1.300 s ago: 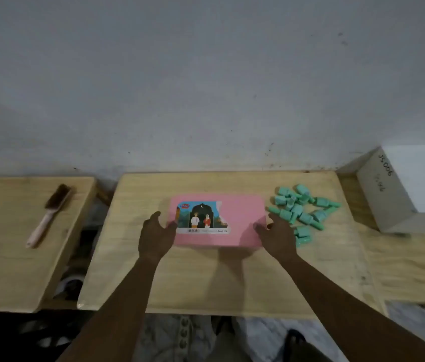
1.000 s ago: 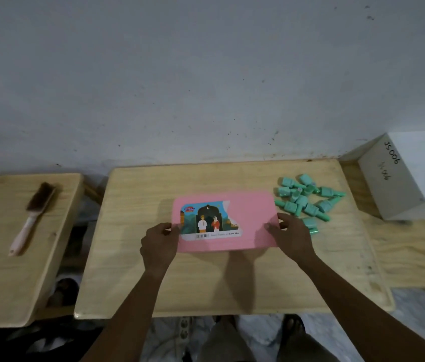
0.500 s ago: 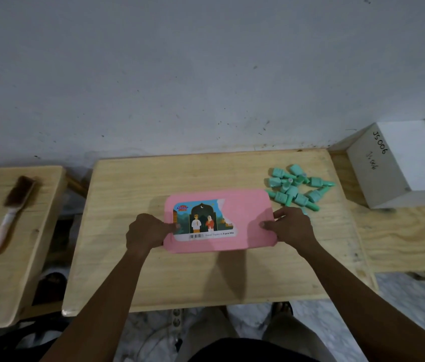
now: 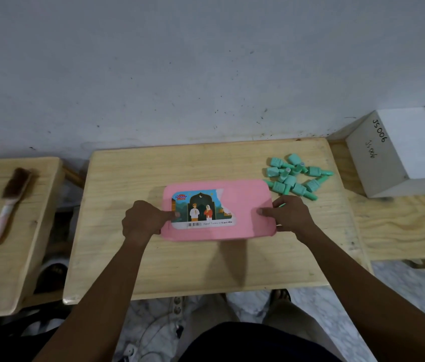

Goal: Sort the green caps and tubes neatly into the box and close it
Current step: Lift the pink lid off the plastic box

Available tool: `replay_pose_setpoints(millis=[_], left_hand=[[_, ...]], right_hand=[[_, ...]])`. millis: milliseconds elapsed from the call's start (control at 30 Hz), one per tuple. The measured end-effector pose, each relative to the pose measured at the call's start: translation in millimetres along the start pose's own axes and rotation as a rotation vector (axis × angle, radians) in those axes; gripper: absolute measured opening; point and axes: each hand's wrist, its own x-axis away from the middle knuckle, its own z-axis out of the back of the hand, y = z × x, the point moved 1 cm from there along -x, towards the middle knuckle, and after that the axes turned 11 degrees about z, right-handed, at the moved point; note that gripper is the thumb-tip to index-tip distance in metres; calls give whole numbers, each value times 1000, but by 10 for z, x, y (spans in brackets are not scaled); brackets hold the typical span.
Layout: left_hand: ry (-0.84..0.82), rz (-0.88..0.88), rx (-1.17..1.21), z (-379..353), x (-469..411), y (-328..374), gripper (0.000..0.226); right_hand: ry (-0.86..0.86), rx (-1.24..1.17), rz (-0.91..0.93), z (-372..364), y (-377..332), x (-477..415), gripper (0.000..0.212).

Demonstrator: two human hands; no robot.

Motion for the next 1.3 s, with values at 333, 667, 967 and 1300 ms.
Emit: replay_pose_setpoints(millis=[333,667,967,1300], left_hand=[[-100,-9,166,99,46,34,65],[-304,74,532,4,115,-103,25],[-395,151,632,91,157,70,17],[-521,202,656,147,111,25,33]], right_hand=[[-67,1,47,80,-69,23,37],[16,351,184,115,-115,41,26],[4,-337,-30,266,-193,-10,31],[-38,-562,-31,113,-60,62,19]])
